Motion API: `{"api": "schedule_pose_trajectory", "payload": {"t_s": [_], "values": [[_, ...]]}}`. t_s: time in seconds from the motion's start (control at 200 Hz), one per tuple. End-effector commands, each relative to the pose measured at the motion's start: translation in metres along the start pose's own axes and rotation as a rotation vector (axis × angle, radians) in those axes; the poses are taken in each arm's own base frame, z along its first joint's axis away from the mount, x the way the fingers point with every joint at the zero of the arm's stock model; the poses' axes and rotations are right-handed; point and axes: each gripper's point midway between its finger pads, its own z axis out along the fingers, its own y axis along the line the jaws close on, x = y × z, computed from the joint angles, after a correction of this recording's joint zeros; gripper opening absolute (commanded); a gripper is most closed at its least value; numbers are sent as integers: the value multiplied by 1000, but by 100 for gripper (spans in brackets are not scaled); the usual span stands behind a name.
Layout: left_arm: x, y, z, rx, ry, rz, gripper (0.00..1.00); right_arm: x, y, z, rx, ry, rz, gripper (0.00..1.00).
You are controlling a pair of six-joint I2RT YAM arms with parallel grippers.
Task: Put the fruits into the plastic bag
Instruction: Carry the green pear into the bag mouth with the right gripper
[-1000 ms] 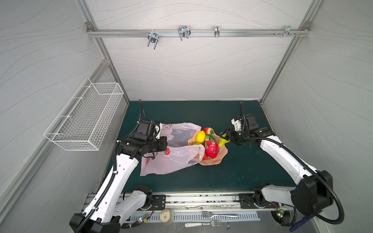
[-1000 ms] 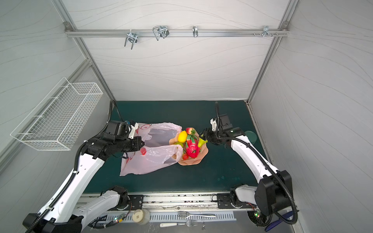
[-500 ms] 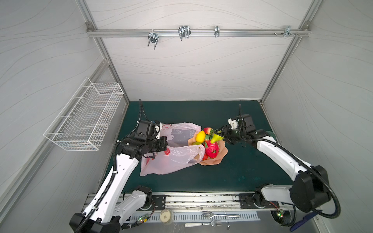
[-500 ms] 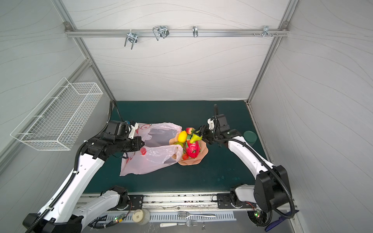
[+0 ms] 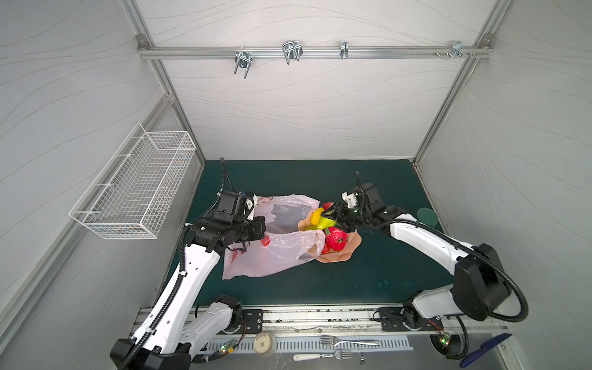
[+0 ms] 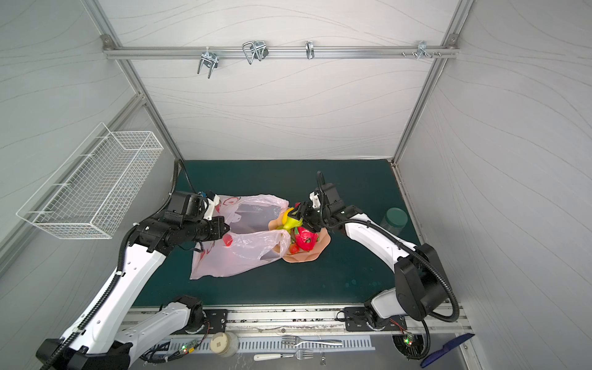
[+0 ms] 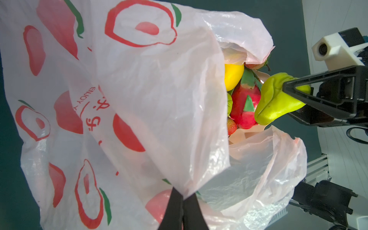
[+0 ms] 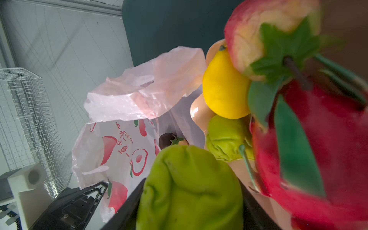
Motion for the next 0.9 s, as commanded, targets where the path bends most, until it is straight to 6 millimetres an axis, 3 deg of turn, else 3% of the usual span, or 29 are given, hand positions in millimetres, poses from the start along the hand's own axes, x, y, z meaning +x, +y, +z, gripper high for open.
{"api": "schedule_pose_trajectory", "payload": {"t_s": [0.0,0.695,0.89], "values": [[-8,-6,-5,29,-40,0,0,0,22,8,-63,3,14,38],[-13,-10,-4,32,-57,-10,0,57,38,40,-106,147,12,35],[-14,-11,-2,33,-54,-7,0,65,41,50,-123,195,18,35]]}}
